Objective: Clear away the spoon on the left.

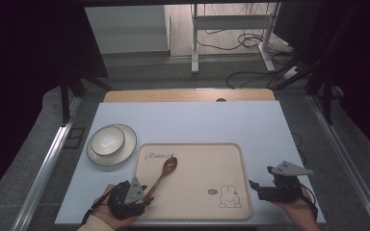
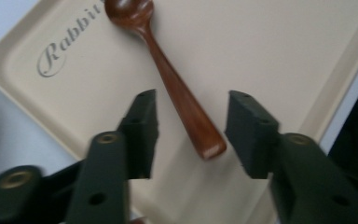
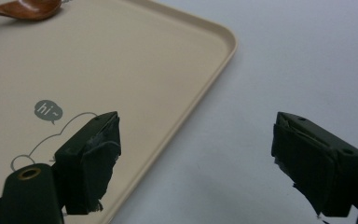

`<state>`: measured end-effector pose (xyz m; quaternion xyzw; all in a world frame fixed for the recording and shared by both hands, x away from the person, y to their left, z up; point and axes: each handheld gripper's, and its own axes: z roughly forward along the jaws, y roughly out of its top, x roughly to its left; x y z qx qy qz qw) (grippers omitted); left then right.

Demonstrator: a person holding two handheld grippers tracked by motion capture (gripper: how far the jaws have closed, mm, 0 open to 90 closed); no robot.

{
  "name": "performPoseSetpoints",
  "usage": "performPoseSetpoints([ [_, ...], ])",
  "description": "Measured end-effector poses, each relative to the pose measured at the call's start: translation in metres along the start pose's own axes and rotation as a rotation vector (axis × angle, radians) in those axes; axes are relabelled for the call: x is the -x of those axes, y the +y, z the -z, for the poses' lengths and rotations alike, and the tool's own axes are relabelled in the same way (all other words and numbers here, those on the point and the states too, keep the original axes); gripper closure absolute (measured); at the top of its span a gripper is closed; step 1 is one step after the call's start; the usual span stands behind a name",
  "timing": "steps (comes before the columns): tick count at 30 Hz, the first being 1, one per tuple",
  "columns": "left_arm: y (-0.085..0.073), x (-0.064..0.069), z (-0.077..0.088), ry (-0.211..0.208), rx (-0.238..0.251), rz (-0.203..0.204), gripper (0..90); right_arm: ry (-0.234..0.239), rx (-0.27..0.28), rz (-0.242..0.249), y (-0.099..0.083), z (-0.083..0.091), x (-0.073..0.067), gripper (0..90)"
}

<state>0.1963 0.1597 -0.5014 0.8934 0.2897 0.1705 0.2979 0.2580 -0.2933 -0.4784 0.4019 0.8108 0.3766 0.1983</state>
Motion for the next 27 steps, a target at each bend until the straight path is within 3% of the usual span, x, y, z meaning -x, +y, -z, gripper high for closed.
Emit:
performPoseSetpoints([
  [1,0.001,0.0,0.0,0.005,-0.003,0.003,38.2,-0.001,0.002,0.0,0.0,0.0,0.0,16.0],
  [4,0.001,-0.002,0.001,0.002,0.014,0.034,31.1,-0.001,0.003,-0.001,0.0,0.0,0.0,16.0],
  [10,0.001,-0.011,0.006,-0.011,0.059,0.094,23.3,-0.003,0.002,-0.003,0.0,0.0,0.0,16.0],
  [14,0.001,-0.011,0.008,-0.027,0.075,0.1,17.4,0.0,0.002,-0.004,0.0,0.0,0.001,16.0],
  [17,0.003,-0.012,0.01,-0.022,0.094,0.111,15.5,0.003,0.004,-0.003,0.0,-0.001,0.0,16.0],
  [27,0.002,-0.029,0.025,-0.028,0.211,0.221,14.7,0.024,0.008,-0.018,0.0,-0.003,0.005,16.0],
])
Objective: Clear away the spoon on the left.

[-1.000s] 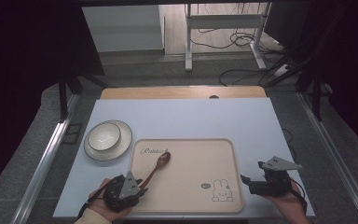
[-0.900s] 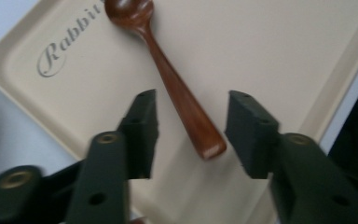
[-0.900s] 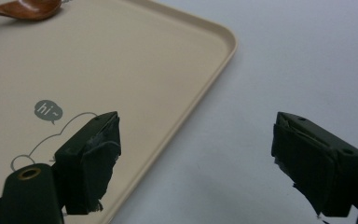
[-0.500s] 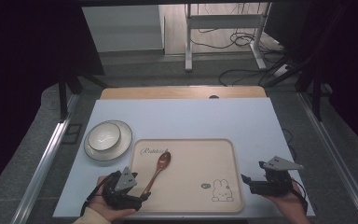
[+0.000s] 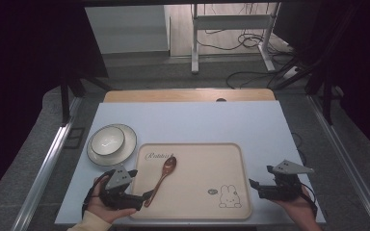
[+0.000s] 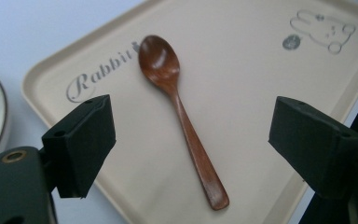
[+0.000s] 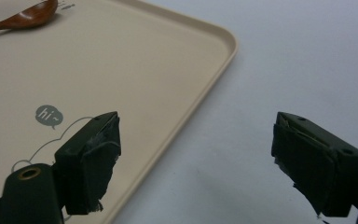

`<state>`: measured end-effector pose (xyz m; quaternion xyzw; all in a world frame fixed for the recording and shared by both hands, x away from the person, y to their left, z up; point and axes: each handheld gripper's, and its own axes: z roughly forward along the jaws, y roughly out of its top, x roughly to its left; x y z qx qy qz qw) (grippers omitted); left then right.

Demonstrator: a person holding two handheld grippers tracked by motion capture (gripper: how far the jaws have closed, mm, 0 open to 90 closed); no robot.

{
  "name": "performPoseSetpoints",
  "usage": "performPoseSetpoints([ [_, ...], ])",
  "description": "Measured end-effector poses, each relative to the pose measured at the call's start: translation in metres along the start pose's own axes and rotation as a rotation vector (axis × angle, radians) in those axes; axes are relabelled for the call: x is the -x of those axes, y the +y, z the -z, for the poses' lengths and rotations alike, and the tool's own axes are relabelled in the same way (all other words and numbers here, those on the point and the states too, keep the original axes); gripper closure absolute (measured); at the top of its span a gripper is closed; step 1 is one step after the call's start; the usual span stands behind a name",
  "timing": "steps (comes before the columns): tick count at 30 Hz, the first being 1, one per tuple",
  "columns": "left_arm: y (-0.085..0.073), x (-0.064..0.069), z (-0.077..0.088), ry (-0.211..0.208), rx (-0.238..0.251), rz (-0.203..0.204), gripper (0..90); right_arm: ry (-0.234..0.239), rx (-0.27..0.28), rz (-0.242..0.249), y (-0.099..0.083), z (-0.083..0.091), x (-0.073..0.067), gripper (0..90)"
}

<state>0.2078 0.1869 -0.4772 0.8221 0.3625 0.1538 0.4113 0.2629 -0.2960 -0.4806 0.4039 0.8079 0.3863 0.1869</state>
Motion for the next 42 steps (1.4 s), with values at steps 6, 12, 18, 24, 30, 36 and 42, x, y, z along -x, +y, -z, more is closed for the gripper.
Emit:
performPoseSetpoints([
  [6,0.001,-0.008,0.015,0.071,0.079,0.035,14.9,0.009,0.006,0.014,0.0,0.001,-0.003,16.0],
  [12,-0.004,-0.02,0.028,0.139,0.116,0.064,15.2,-0.011,0.015,0.019,-0.001,0.008,-0.004,16.0],
  [18,-0.015,-0.033,0.037,0.174,0.116,0.091,15.8,-0.034,0.034,0.018,0.0,0.012,-0.008,16.0],
  [24,-0.026,-0.041,0.04,0.199,0.091,0.105,16.4,-0.037,0.024,0.013,-0.001,0.008,-0.006,16.0],
  [30,-0.03,-0.043,0.041,0.206,0.081,0.112,16.6,-0.036,0.018,0.008,-0.003,0.006,-0.005,16.0],
  [36,-0.028,-0.041,0.038,0.204,0.07,0.102,16.5,-0.035,0.021,0.009,-0.004,0.007,-0.004,16.0],
  [42,-0.027,-0.04,0.033,0.198,0.055,0.092,16.5,-0.037,0.019,-0.002,-0.004,0.006,-0.001,16.0],
])
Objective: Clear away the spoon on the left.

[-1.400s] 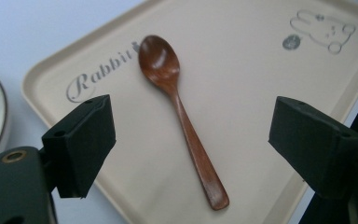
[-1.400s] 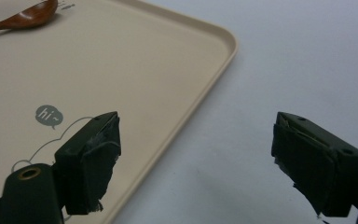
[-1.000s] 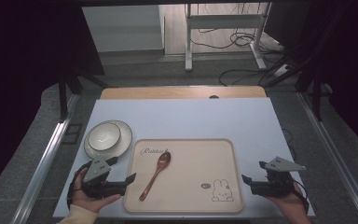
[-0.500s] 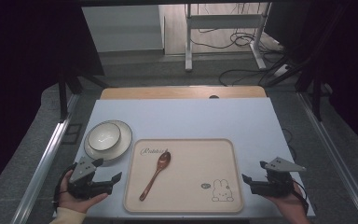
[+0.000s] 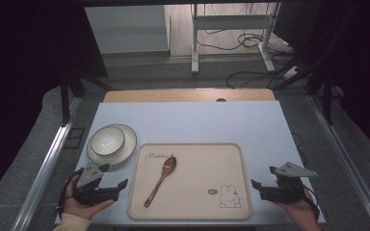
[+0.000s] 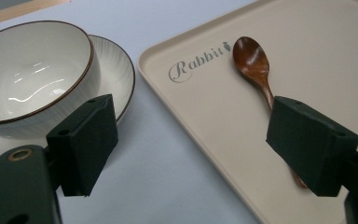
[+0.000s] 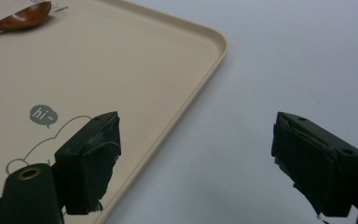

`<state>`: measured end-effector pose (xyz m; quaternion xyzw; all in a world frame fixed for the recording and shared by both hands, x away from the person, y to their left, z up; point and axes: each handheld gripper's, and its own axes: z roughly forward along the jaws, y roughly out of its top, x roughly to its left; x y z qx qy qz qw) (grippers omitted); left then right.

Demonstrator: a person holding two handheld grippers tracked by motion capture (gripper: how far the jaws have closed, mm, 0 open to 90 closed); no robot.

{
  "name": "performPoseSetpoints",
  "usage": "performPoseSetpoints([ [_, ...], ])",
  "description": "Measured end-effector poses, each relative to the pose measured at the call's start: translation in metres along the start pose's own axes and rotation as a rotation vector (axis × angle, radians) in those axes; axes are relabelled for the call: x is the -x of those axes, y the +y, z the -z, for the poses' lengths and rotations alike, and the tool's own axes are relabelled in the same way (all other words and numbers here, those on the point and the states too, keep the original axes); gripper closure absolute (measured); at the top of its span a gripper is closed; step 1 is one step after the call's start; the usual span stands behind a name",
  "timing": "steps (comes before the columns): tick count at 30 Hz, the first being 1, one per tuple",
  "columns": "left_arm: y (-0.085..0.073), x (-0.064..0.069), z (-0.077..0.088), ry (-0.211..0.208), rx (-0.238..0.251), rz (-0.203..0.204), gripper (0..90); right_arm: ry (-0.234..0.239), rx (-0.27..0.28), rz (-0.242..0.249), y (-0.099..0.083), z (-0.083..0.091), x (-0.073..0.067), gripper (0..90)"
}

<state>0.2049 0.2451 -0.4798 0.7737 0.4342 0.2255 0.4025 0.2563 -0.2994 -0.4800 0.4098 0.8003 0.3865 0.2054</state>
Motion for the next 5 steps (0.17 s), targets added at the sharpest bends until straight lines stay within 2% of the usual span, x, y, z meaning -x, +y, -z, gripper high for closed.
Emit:
performPoseSetpoints([
  [5,0.0015,0.0013,-0.0009,0.006,0.006,0.009,16.4,0.011,0.003,-0.011,0.0008,-0.0025,0.0021,15.7],
])
